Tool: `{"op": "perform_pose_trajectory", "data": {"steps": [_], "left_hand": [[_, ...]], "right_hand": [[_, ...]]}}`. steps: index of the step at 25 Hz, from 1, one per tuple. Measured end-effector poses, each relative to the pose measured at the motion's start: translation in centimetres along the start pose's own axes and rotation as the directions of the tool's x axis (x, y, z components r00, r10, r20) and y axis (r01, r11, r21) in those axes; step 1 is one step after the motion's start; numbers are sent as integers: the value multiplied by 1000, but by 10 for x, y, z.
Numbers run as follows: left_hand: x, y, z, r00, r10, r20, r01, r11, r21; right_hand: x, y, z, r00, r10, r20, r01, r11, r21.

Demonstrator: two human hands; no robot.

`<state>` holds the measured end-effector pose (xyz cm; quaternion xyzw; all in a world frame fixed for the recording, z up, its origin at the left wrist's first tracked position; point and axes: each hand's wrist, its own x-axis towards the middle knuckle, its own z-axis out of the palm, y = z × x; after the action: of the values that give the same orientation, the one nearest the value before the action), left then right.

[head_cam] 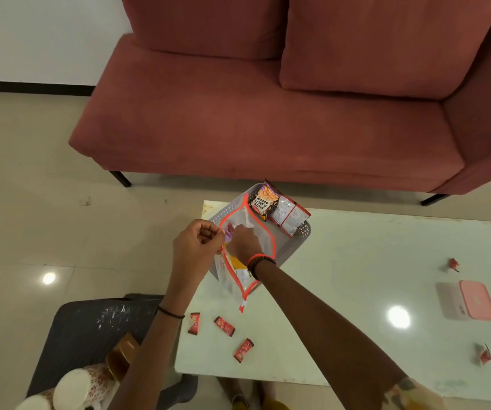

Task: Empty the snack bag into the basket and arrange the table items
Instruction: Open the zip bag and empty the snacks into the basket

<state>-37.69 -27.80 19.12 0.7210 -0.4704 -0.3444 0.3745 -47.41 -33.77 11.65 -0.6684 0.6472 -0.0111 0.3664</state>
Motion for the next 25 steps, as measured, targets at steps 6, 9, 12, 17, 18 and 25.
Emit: {"op": "perform_pose_trajectory", "data": {"steps": [6, 9, 12, 17, 18, 25], "left_hand": [[28, -2, -15, 985, -84, -148, 79, 996, -36], [39, -3, -26, 983, -70, -173, 69, 998, -14], [51, -7, -37, 972, -105, -211, 100, 994, -34], [67, -12, -51, 962, -124, -241, 111, 992, -66], [69, -13, -53, 961, -128, -243, 113, 991, -75], [93, -9, -71, 963, -139, -231, 101, 980, -169]], "right_hand": [[-12, -45, -54, 989, -87, -116, 93, 995, 41], [-18, -55, -97, 996, -42, -79, 61, 965, 254], [-17, -49, -141, 999, -44, -14, 45, 872, 487], [12, -10, -184, 1000, -12, -28, 29, 663, 748], [23, -1, -183, 998, 23, -62, 33, 647, 762], [126, 68, -99, 949, 281, -141, -208, 898, 388]]}}
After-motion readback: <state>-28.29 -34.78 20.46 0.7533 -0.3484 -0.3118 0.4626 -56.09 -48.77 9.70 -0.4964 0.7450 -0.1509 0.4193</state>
